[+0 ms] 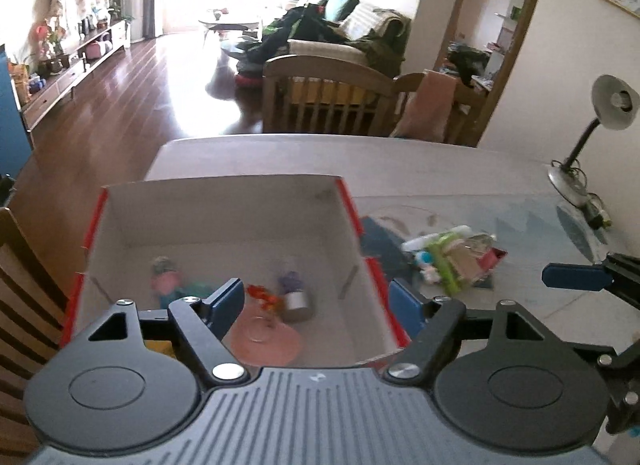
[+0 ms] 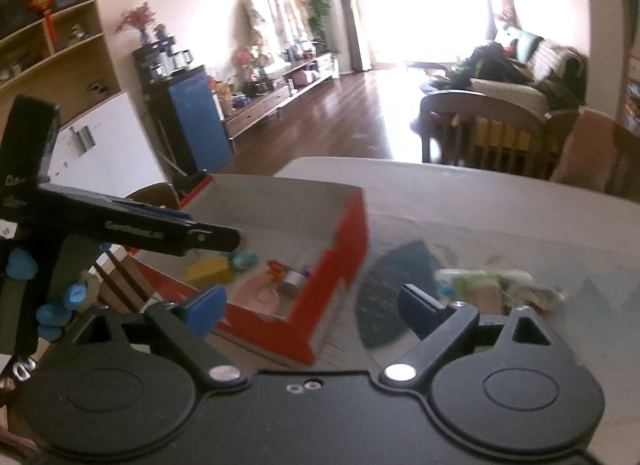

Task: Organize rigid objects
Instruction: 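Withdraw both tools from the box back toward the item cluster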

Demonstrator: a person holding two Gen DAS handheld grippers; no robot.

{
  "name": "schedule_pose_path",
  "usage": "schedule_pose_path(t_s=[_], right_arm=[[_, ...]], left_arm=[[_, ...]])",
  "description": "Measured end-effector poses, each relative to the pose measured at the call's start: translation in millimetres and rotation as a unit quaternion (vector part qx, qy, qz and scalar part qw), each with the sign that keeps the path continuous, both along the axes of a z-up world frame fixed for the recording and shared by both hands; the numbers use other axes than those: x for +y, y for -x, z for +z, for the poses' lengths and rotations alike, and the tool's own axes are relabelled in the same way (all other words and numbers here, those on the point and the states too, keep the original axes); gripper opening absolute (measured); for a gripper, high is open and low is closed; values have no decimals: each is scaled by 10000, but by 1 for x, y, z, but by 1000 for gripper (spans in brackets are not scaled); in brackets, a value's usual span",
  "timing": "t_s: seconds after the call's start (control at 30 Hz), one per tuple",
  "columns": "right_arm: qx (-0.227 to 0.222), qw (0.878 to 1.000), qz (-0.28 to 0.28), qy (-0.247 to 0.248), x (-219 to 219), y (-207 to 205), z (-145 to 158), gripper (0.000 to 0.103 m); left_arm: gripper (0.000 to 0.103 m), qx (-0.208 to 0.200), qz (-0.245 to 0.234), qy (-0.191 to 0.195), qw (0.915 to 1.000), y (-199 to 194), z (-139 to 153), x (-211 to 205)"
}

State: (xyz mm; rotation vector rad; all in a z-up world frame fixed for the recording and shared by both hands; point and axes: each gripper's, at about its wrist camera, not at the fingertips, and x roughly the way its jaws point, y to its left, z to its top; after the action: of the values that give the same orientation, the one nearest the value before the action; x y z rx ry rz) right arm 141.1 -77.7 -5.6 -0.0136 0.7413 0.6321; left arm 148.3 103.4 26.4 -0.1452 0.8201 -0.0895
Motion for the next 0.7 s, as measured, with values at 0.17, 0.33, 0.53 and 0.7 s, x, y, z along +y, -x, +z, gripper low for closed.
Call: schedule_pose_path(t_s=[0.17, 0.33, 0.53, 0.7], right_arm=[[-18, 9997, -216, 107, -34, 1, -9, 93], [-43, 9990, -402, 215, -63, -7, -14, 93], [37, 9974, -660, 278, -99, -22, -27, 93], [29, 9957, -761, 537, -119, -38, -40, 93]], left_arm=[[84, -64, -128, 124, 9998, -7, -2, -28], [89, -143, -315, 260, 9991, -19, -11, -58], [89, -102, -435, 418, 9981, -31, -28, -92], [89, 134, -339, 422, 9984, -46, -49, -117]])
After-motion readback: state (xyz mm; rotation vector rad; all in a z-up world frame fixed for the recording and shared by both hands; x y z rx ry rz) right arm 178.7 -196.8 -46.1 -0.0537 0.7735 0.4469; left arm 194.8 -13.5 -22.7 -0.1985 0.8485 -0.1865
